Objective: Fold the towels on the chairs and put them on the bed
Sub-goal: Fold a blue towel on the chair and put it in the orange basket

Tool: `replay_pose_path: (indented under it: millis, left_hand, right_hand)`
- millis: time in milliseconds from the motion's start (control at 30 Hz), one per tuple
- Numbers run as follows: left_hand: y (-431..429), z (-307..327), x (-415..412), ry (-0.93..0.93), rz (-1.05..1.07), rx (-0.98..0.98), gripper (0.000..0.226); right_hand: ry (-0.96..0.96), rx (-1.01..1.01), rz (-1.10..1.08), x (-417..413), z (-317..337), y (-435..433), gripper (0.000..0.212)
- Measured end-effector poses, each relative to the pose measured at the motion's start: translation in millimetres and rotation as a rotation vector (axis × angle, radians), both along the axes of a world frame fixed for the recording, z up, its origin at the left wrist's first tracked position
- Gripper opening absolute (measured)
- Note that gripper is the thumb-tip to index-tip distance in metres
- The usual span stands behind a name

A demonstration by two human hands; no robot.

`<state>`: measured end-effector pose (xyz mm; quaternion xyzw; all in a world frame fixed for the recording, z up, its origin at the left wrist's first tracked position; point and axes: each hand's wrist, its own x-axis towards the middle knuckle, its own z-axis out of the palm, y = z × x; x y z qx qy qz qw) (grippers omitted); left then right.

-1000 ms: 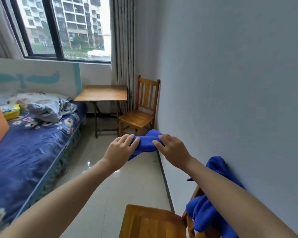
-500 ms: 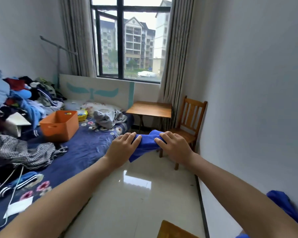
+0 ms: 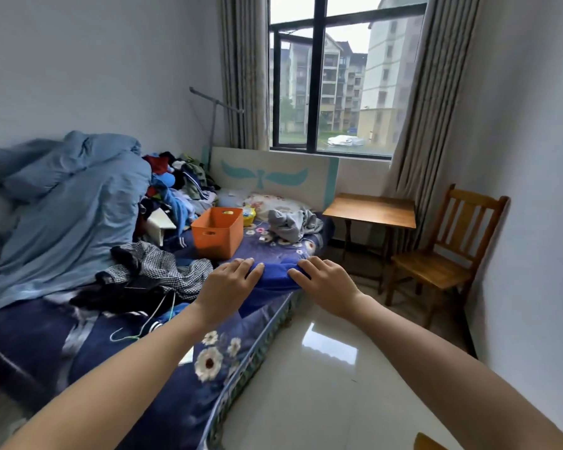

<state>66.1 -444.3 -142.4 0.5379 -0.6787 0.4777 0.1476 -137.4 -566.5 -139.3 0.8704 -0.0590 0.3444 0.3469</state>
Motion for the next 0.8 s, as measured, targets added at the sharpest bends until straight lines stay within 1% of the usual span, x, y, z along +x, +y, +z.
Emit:
replay_pose_path:
  millis: [167, 267, 400, 467, 667, 800]
  left_hand:
    - [20.6, -15.3, 38.2, 0.019, 0.028, 0.002, 0.033]
    - [20.8, -21.8, 48.7, 0.062, 0.064, 0.058, 0.049]
    - [13.2, -27.2, 57.7, 0.083, 0.098, 0.121, 0.044]
    - [7.7, -27.5, 61.3, 0.096, 0.126, 0.165, 0.046]
    - [-31.6, -27.3, 69.8, 0.085, 0.130, 0.192, 0.046]
    - [-87.4, -26.3, 73.8, 0.089, 0.102, 0.191, 0.044]
  right_hand:
    - [0.023, -0.001, 0.057, 44.9, -6.5, 12.3, 0.049]
    - [0.040, 0.001, 0.078, 56.0, -11.3, 8.1, 0.049]
    - [0.059, -0.013, 0.119, 66.2, -16.9, -3.0, 0.046]
    - [0.052, -0.029, 0.143, 70.1, -18.1, -9.3, 0.042]
    - [0.057, -0.039, 0.164, 77.2, -21.1, -51.2, 0.038]
    - [0.055, -0.046, 0.131, 79.6, -20.7, -106.1, 0.038]
